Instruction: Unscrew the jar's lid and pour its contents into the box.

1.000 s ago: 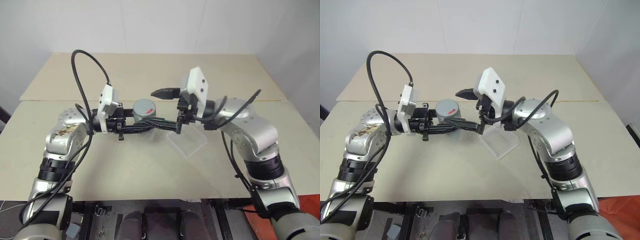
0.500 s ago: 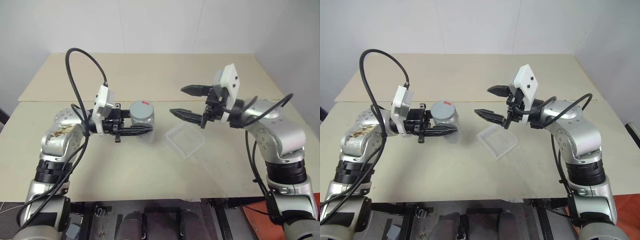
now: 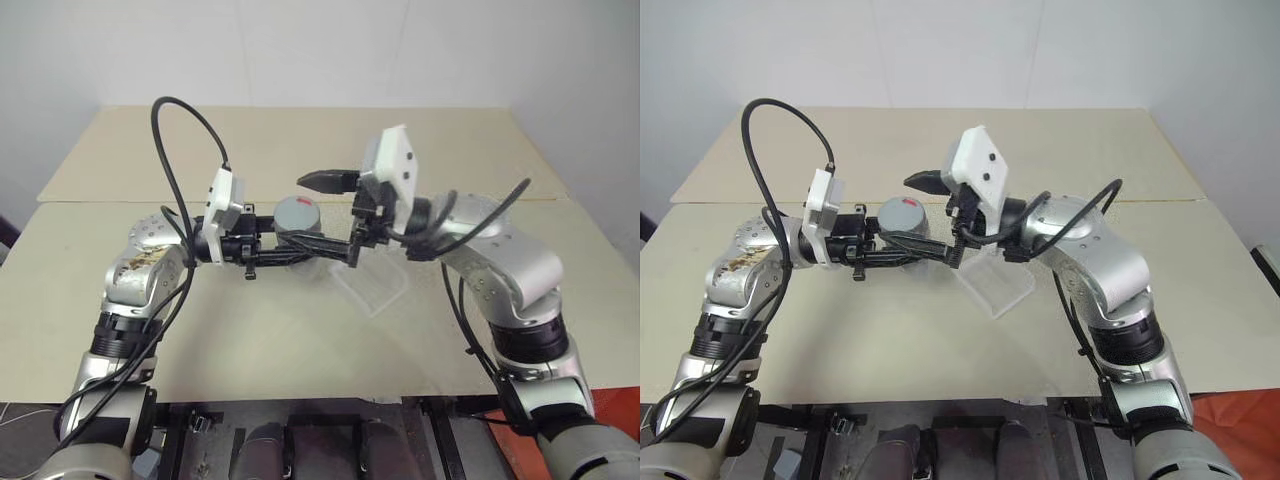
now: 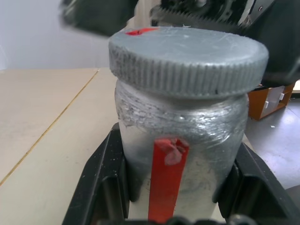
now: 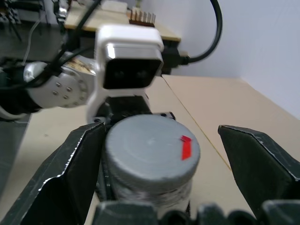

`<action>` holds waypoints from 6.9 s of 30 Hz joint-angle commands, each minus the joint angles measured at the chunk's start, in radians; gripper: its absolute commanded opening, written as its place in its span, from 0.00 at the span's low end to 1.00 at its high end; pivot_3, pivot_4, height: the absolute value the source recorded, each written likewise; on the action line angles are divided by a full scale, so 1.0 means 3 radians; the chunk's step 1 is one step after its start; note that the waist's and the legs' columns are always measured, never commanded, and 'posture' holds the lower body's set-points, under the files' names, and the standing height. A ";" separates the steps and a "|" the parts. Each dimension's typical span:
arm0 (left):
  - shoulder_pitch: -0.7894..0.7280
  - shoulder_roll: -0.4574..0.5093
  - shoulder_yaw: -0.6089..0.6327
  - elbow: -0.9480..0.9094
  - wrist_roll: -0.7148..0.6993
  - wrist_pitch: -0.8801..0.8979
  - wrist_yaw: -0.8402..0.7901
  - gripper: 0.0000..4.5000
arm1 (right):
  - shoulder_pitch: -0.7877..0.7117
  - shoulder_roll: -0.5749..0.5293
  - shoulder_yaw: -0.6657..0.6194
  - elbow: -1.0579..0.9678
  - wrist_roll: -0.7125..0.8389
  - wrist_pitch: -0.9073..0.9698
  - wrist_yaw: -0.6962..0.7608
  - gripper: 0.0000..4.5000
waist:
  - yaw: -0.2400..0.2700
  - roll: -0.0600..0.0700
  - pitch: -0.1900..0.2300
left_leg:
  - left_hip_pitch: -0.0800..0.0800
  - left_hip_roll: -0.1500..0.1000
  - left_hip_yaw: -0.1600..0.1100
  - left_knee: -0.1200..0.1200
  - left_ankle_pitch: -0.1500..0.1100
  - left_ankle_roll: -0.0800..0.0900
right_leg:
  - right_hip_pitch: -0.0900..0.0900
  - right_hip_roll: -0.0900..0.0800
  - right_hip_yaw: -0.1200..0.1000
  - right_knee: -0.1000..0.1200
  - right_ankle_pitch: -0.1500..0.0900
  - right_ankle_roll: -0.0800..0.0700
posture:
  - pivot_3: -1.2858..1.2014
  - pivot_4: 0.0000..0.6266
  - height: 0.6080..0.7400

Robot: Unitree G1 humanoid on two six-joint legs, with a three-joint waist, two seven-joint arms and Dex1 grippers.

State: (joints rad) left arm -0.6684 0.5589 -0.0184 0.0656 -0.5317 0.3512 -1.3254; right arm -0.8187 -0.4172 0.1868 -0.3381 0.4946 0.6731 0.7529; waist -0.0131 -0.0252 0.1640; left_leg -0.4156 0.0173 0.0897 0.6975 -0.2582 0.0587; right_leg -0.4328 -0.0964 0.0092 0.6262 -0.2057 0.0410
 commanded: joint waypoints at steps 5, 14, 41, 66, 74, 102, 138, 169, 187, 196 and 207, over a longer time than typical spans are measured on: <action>-0.0074 0.0037 0.0042 -0.0072 -0.0030 -0.0027 -0.0018 0.43 | -0.0162 0.0138 -0.0009 0.0118 -0.0133 -0.0057 -0.0081 0.99 | -0.0001 0.0000 0.0000 | -0.0001 0.0000 0.0000 0.0000 0.0000 0.0000 | 0.0000 0.0000 -0.0001 0.0002 0.0000 0.0000 | 0.52 0.24 1.00; -0.0015 0.0076 0.0065 -0.0120 -0.0044 -0.0032 0.0004 0.43 | -0.0082 0.0005 -0.0197 0.0077 -0.0070 0.0001 -0.0006 0.99 | 0.0000 0.0000 0.0000 | -0.0001 0.0001 0.0000 0.0000 0.0000 0.0000 | 0.0000 0.0000 -0.0001 0.0002 0.0000 0.0000 | 0.52 0.24 1.00; 0.0032 0.0111 0.0077 -0.0143 -0.0050 -0.0044 -0.0019 0.43 | 0.0111 -0.0404 -0.0482 0.0094 0.0066 0.0003 -0.0082 0.99 | 0.0000 0.0000 0.0000 | -0.0001 0.0001 0.0000 0.0000 0.0000 0.0000 | 0.0000 0.0000 -0.0001 -0.0001 0.0000 0.0000 | 0.52 0.24 1.00; -0.0006 0.0026 0.0055 -0.0135 -0.0039 -0.0005 0.0025 0.43 | -0.0080 -0.0045 -0.0093 -0.0073 0.0168 -0.0015 0.0040 0.99 | -0.0003 0.0000 0.0000 | -0.0001 0.0001 0.0000 0.0002 0.0000 0.0001 | -0.0001 0.0000 0.0000 0.0001 0.0000 0.0000 | 0.52 0.24 1.00; 0.0013 0.0060 0.0065 -0.0177 -0.0049 0.0024 0.0030 0.43 | -0.0145 0.0141 -0.0038 0.0039 0.0057 -0.0004 -0.0050 0.99 | -0.0001 0.0000 0.0000 | -0.0001 0.0001 -0.0001 0.0001 0.0000 0.0001 | -0.0001 0.0000 -0.0001 0.0003 0.0000 0.0000 | 0.52 0.24 1.00; -0.0016 0.0098 0.0066 -0.0115 -0.0062 -0.0007 0.0013 0.43 | 0.0039 -0.0292 -0.0377 0.0029 0.0099 0.0064 -0.0111 0.99 | -0.0001 0.0000 0.0000 | -0.0001 0.0001 0.0000 0.0001 0.0000 0.0001 | -0.0001 0.0000 -0.0001 0.0002 0.0000 0.0000 | 0.52 0.24 1.00; 0.0077 0.0044 0.0059 -0.0237 -0.0047 -0.0005 0.0092 0.43 | -0.0004 -0.0083 -0.0135 -0.0092 0.0318 0.0100 0.0041 0.99 | -0.0001 0.0000 0.0000 | -0.0001 0.0001 0.0000 0.0001 -0.0001 0.0001 | -0.0001 0.0000 0.0000 0.0000 0.0000 0.0000 | 0.52 0.24 1.00; 0.0117 0.0009 0.0073 -0.0197 0.0002 -0.0048 0.0251 0.43 | 0.0158 -0.0355 -0.0850 0.0112 0.0091 0.0278 -0.0676 0.61 | 0.0021 0.0000 0.0000 | -0.0002 0.0000 -0.0002 0.0001 -0.0001 0.0001 | 0.0003 -0.0002 -0.0003 0.0000 0.0000 0.0000 | 0.52 0.24 1.00; 0.0063 -0.0313 -0.0076 -0.0179 0.0557 -0.0379 0.1069 0.43 | 0.1653 -0.0591 -0.0769 0.0687 -0.1017 -0.0059 -0.1149 0.98 | -0.0002 -0.0001 0.0000 | 0.0005 -0.0003 0.0001 0.0001 0.0002 -0.0003 | 0.0002 0.0001 0.0008 -0.0006 0.0000 0.0000 | 0.52 0.24 1.00; -0.0725 -0.0160 -0.1216 0.1228 0.3585 -0.3123 0.3371 0.43 | 0.1209 -0.1270 -0.1169 0.0086 0.0082 0.0995 -0.0089 0.99 | 0.0055 -0.0002 0.0001 | 0.0006 -0.0004 -0.0001 -0.0001 0.0001 0.0000 | 0.0005 0.0000 0.0006 -0.0013 0.0003 -0.0003 | 0.52 0.24 1.00; -0.2158 -0.0489 -0.3045 0.2420 0.6540 -0.3126 0.6486 0.43 | 0.1044 -0.1811 -0.1037 -0.0037 0.0486 0.1225 0.0476 0.99 | 0.0135 -0.0003 0.0002 | -0.0028 -0.0007 0.0003 0.0012 -0.0017 0.0028 | 0.0005 -0.0011 -0.0008 -0.0041 0.0013 0.0018 | 0.52 0.24 1.00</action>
State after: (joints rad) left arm -1.2667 0.4227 -0.9091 0.7585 1.3840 -0.6310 0.5655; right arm -0.4918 -0.9480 -0.1084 -0.3360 0.6317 1.0407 0.8933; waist 0.0273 -0.0261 0.1645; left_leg -0.4253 0.0151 0.0911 0.7024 -0.2635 0.0677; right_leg -0.4319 -0.0997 0.0069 0.6137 -0.2018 0.0472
